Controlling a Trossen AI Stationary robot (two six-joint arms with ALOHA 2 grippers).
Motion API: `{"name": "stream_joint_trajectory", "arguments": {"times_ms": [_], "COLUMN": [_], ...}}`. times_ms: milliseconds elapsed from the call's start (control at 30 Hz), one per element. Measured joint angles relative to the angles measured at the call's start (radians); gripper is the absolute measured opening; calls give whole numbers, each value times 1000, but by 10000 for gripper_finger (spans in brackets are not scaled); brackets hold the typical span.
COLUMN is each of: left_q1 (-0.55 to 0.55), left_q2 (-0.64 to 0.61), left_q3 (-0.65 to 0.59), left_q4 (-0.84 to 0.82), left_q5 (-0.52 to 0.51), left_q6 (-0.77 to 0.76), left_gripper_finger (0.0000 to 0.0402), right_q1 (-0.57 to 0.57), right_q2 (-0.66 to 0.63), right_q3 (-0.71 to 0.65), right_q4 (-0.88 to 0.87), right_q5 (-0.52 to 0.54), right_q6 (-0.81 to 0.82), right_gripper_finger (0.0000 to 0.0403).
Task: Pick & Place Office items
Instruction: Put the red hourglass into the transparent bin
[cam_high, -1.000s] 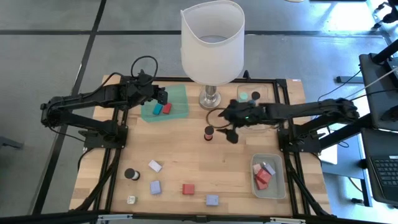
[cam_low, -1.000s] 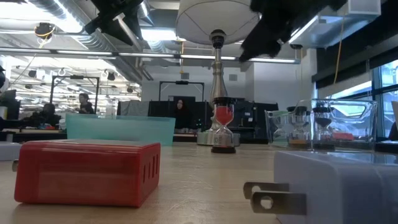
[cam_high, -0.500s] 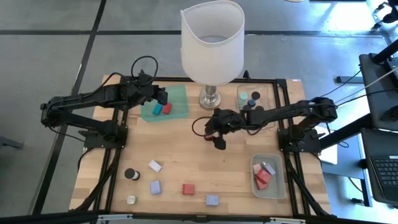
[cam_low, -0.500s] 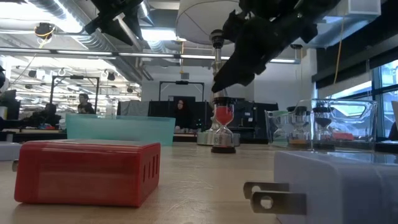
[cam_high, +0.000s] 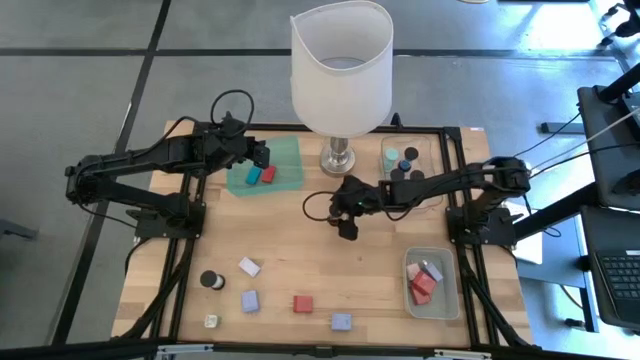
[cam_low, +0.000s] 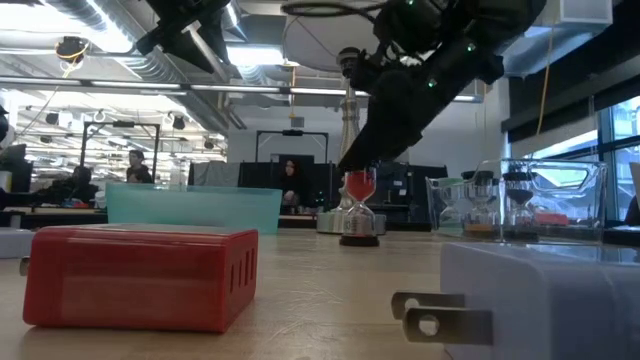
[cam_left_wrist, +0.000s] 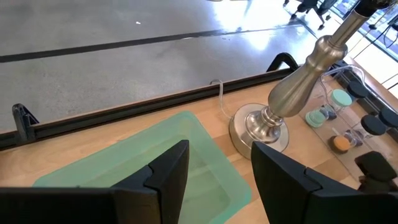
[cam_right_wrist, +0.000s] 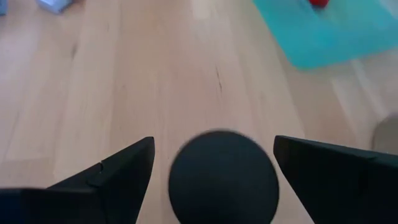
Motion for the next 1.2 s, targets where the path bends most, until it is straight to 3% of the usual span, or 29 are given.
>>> {"name": "stream_joint_trajectory", "arguments": {"times_ms": [300,567,767,967,1200], "left_q1": [0,0,0,0,0], "left_q2": [0,0,0,0,0], "left_q3": [0,0,0,0,0], "left_q4": [0,0,0,0,0], "left_q5": [0,0,0,0,0], "left_q6": [0,0,0,0,0], "left_gripper_finger": [171,171,171,171,171], "right_q1": [-1,-1,-3,-18,-6], "right_q2": [19,19,-2,-176,-468], "right_q3": [0,0,-1,-1,1], "right_q4": [-2,-2,-12,-67,-316], "right_q5": [27,53,53,105,272], "right_q6": [169,243,298,336,351], "right_gripper_finger": [310,206,207,207,207]}}
